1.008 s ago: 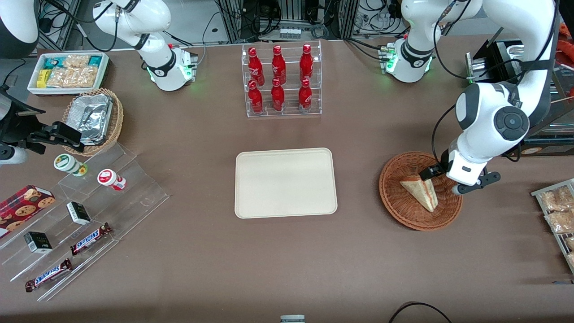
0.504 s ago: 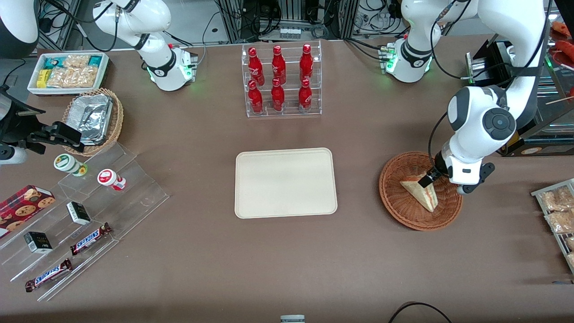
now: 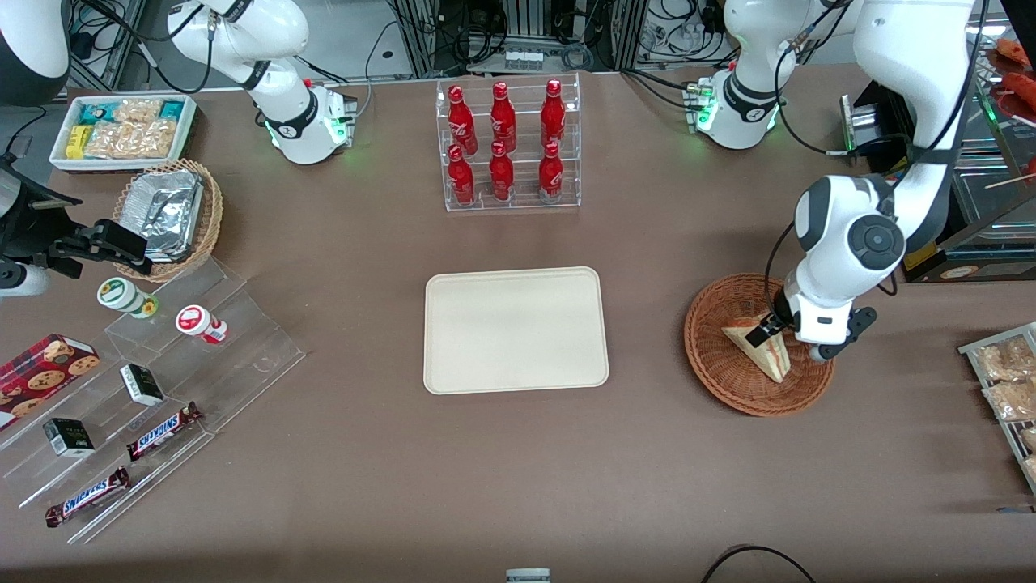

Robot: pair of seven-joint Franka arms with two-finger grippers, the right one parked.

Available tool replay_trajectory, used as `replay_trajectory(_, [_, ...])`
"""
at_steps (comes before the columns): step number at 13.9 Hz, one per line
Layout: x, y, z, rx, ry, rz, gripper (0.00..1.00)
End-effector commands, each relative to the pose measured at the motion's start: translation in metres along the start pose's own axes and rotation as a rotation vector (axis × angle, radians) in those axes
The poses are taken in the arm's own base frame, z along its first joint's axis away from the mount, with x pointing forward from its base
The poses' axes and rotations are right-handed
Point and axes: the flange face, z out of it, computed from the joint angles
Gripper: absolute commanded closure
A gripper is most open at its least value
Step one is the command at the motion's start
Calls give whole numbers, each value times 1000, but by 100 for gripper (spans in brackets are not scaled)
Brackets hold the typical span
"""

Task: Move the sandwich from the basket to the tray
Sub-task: 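Lower the left gripper onto the wrapped sandwich and close on it, then lift the sandwich and carry it with the left gripper over the tray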

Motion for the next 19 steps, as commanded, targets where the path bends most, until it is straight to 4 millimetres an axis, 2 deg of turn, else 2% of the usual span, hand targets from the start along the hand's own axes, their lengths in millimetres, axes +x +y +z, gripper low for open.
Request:
replay_trajectory(1, [2,2,18,-4,8,-29,0])
replay_trajectory(2, [2,1,23,0,1,-38,3])
replay_trajectory(3, [2,1,26,2,-3,-78,41])
replay_trajectory(4, [2,1,25,4,-3,-91,91])
replay_trajectory(5, [2,1,23,7,-4,-87,100])
replay_trajectory(7, [7,7,6,4,6,-78,100])
replay_trajectory(10, [15,23,-35,79,-48,4,100])
replay_trajectory(12, [16,43,-63,101,-78,106,100])
replay_trajectory(13, [14,51,-69,100,-84,140,100])
replay_trajectory(17, [-26,99,-79,98,-96,342,100])
replay_trajectory(19, [-53,126,-74,102,-102,438,100])
